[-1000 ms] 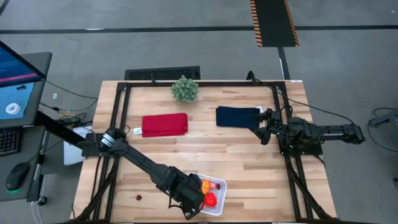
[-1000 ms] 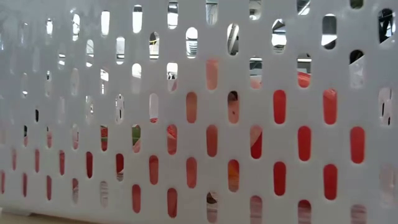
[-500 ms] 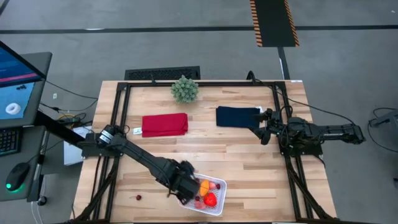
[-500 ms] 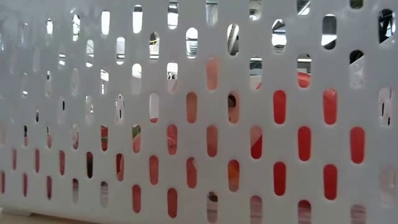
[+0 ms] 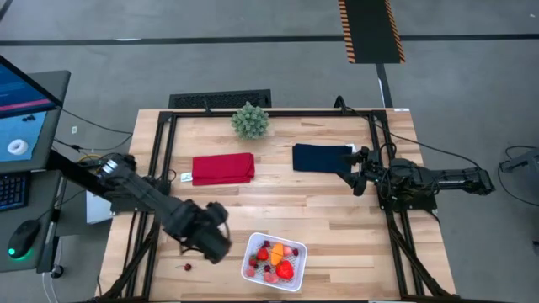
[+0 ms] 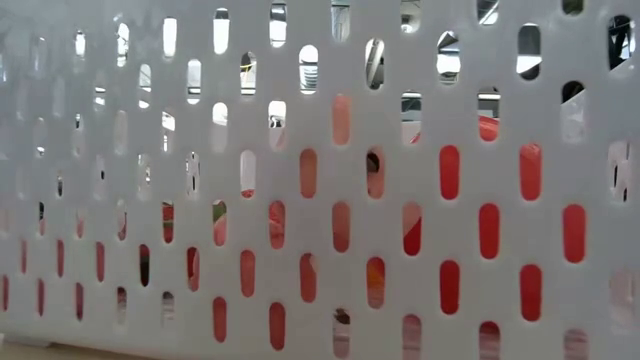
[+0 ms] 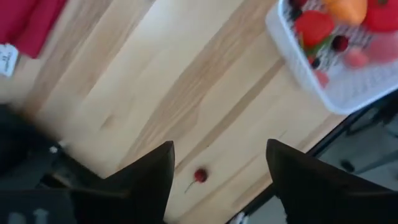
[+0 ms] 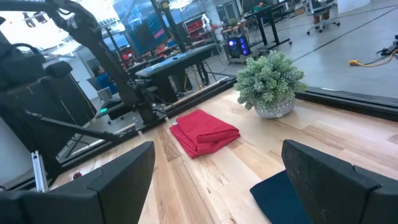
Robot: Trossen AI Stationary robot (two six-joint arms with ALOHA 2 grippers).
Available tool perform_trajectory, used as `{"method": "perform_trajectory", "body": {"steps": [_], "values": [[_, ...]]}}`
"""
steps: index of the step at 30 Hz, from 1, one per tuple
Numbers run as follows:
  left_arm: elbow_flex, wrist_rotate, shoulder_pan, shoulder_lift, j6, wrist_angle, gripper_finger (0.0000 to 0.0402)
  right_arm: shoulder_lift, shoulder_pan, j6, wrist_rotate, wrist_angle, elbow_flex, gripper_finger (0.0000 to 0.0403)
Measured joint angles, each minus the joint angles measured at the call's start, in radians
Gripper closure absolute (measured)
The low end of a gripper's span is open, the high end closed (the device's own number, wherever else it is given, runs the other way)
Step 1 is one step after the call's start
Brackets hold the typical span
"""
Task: Pick and placing Produce into tupperware
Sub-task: Put the cherry into the white bin
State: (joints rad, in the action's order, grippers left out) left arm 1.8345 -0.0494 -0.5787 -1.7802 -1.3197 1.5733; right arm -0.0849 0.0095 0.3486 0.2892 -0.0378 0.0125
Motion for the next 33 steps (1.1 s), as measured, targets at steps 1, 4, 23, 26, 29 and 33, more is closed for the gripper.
{"method": "perform_trajectory", "body": {"steps": [1,4,23,26,29,33], "values": [[-0.029,0.001,-0.015,0.025,-0.002,-0.002,0.016,0.0,0.0,0.0,0.0,0.0,0.0,0.0029],[-0.127,0.01,-0.063,0.087,-0.044,-0.002,0.0161,0.0,0.0,0.0,0.0,0.0,0.0,0.0029],[-0.579,0.093,-0.375,0.252,0.028,-0.111,0.0093,0.0,0.0,0.0,0.0,0.0,0.0,0.0029],[-0.618,0.094,-0.433,0.253,0.03,-0.17,0.0082,0.0,0.0,0.0,0.0,0.0,0.0,0.0029],[-0.646,0.109,-0.497,0.253,0.045,-0.254,0.0079,0.0,0.0,0.0,0.0,0.0,0.0,0.0029],[-0.663,0.108,-0.57,0.252,0.028,-0.333,0.0079,0.0,0.0,0.0,0.0,0.0,0.0,0.0029]]}}
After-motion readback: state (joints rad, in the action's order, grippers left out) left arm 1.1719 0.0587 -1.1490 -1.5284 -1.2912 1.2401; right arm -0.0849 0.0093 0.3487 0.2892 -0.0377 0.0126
